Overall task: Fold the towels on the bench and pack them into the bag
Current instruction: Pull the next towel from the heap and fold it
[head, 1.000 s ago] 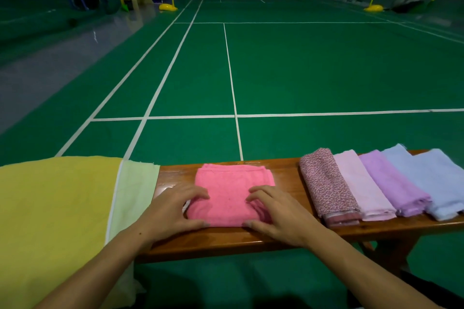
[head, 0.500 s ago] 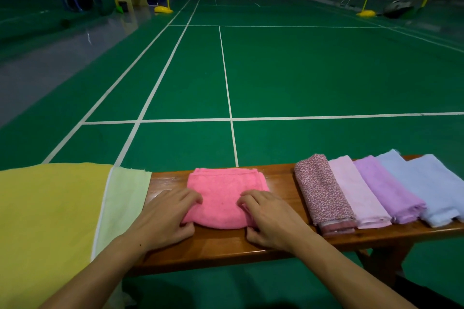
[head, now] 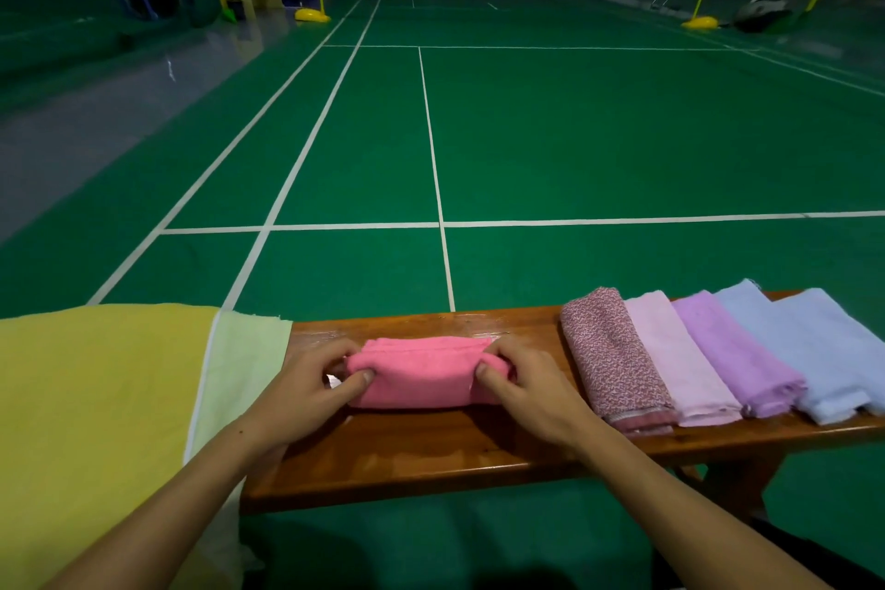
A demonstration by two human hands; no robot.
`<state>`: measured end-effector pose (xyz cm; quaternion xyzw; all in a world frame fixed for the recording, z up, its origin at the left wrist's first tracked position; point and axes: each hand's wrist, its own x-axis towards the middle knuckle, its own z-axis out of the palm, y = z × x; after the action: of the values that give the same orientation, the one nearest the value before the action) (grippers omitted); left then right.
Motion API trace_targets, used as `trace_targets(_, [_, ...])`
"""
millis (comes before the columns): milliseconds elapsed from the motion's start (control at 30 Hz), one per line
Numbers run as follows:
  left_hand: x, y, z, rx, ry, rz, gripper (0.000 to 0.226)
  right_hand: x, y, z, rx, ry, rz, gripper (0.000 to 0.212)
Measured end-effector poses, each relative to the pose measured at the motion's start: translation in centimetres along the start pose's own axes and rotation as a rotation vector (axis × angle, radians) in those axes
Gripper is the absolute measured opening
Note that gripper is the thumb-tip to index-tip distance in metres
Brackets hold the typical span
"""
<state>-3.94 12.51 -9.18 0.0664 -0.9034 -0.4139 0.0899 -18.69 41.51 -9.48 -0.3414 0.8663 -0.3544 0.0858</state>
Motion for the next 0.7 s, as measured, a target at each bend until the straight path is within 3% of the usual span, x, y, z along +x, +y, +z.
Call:
trace_targets(100, [0.3, 0.1, 0.3, -0.080, 0.018, -0.092, 0.011, 0.4, 0.1, 0.2, 0.125, 0.045, 0.061, 0.037])
trace_targets(200, [0.5, 0.7, 0.4, -0.171, 0.005, -0.163, 0.017, 1.3, 0.6, 0.4, 0.232, 0.081, 0.117, 0.016])
trace_targets(267, [0.6, 0.7, 0.5, -0.180, -0.003, -0.176, 0.023, 1.7, 1.2, 0.6, 0.223, 0.111, 0.124, 0.017])
trace_targets(433, [1.2, -0.2, 1.2, 0.162, 0.019, -0.229, 0.019, 2.2, 2.2, 1.4, 0.099, 0.220, 0.186, 0.033])
trace_targets(567, [1.6, -0.3, 1.3, 0.477, 0.037, -0.243, 0.022, 2.2, 2.1, 1.3, -0.146, 0.233, 0.241, 0.047])
trace_targets(700, [1.1, 0.2, 1.2, 0.639, 0.218, -0.043, 0.028, 2.3, 0.8, 0.8, -0.291, 0.344, 0.185, 0.052])
